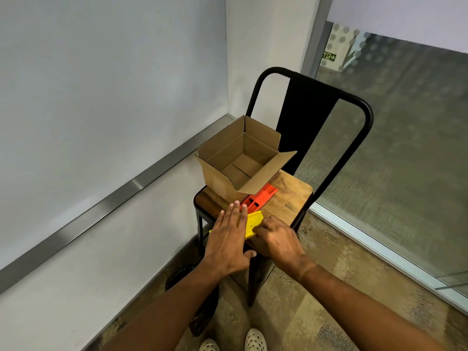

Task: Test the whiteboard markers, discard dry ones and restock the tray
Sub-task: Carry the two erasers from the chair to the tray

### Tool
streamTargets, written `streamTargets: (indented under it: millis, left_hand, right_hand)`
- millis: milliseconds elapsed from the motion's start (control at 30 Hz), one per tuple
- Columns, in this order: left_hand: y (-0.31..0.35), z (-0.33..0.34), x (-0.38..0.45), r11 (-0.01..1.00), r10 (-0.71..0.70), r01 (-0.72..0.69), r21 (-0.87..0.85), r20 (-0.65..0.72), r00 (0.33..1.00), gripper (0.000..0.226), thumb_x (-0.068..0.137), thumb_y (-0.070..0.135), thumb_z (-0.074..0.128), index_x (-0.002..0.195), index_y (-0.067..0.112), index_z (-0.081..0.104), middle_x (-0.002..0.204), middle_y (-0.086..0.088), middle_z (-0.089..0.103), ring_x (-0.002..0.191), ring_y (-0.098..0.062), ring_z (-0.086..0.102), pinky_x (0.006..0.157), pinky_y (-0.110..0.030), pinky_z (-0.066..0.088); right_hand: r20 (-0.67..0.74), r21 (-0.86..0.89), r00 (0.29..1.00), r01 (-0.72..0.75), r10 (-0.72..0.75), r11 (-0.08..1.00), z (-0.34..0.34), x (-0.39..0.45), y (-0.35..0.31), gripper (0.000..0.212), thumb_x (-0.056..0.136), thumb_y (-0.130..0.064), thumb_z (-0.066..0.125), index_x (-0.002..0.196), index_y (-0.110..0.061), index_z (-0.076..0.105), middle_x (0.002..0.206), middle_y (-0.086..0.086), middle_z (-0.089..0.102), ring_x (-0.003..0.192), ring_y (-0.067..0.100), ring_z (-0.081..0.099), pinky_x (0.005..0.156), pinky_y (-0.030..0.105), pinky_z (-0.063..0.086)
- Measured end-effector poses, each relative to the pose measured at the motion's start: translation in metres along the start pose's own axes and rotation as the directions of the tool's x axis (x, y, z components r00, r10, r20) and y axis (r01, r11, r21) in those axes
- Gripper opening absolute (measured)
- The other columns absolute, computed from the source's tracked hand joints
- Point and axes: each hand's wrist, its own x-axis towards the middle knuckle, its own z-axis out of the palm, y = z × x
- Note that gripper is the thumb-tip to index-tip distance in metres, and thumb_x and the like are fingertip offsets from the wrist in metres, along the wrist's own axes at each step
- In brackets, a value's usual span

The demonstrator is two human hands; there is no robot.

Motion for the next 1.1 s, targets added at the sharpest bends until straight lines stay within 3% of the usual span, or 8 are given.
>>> streamTargets:
  millis: [333,533,633,733,900,1100]
  left_hand:
    - [-0.019,0.004,0.0,0.996,-0.055,0.055,0.064,0.007,0.998,0.104,0.083,0.044,0.065,0.149,0.011,-0.009,0.158,-0.014,-0.003,0.145,-0.027,0.0,0.118,-0.039,0.008]
    - [-0.025,0.01,0.001,0.998,-0.034,0.034,0.06,-0.002,0.999,0.082,0.08,0.03,0.07,0.144,0.013,0.022,0.151,-0.011,0.03,0.14,-0.024,0.028,0.115,-0.035,0.023]
    - [-0.028,0.013,0.002,0.997,-0.056,0.056,0.058,0.004,0.998,0.077,0.079,0.03,0.071,0.141,0.014,0.028,0.148,-0.011,0.036,0.137,-0.025,0.033,0.113,-0.036,0.028]
    - [-0.033,0.017,0.002,0.994,-0.085,0.084,0.066,0.007,0.996,0.081,0.078,0.035,0.072,0.142,0.014,0.028,0.149,-0.011,0.036,0.136,-0.025,0.035,0.111,-0.036,0.03]
    - [-0.039,0.023,0.001,0.992,-0.115,0.113,0.056,0.034,0.993,0.084,0.082,0.039,0.067,0.146,0.014,0.02,0.153,-0.011,0.026,0.14,-0.026,0.028,0.113,-0.037,0.026]
    - [-0.039,0.027,-0.001,0.992,-0.122,0.122,0.032,0.017,0.992,0.083,0.085,0.041,0.064,0.148,0.012,0.019,0.154,-0.012,0.023,0.141,-0.028,0.024,0.115,-0.037,0.022]
  right_hand:
    - [-0.056,0.025,0.996,0.068,-0.067,0.997,0.0,0.004,-0.025,0.02,0.072,-0.016,0.078,0.091,-0.013,0.072,0.083,0.002,0.061,0.077,0.022,0.056,0.055,0.032,0.049]
    - [-0.05,0.071,0.994,0.104,-0.1,0.992,0.006,0.006,-0.021,0.022,0.072,-0.01,0.076,0.094,-0.013,0.071,0.084,0.003,0.061,0.075,0.023,0.055,0.055,0.034,0.049]
    - [-0.029,0.141,0.993,0.12,-0.117,0.983,0.007,0.009,-0.014,0.017,0.081,-0.019,0.065,0.098,-0.014,0.067,0.091,0.003,0.061,0.081,0.023,0.054,0.067,0.036,0.05]
    - [-0.016,0.166,0.999,0.035,-0.033,0.986,0.0,0.014,0.0,0.035,0.085,-0.036,0.053,0.108,-0.012,0.065,0.098,0.005,0.062,0.09,0.021,0.055,0.078,0.034,0.048]
    - [0.099,0.012,0.991,-0.087,0.085,0.996,0.001,0.035,0.038,0.054,0.08,-0.039,0.053,0.127,-0.014,0.054,0.118,0.008,0.06,0.107,0.024,0.052,0.092,0.038,0.046]
    - [0.293,-0.128,0.949,-0.085,0.119,0.988,0.02,0.065,0.072,0.073,0.08,-0.037,0.057,0.144,-0.014,0.031,0.144,0.013,0.039,0.128,0.028,0.039,0.105,0.04,0.036]
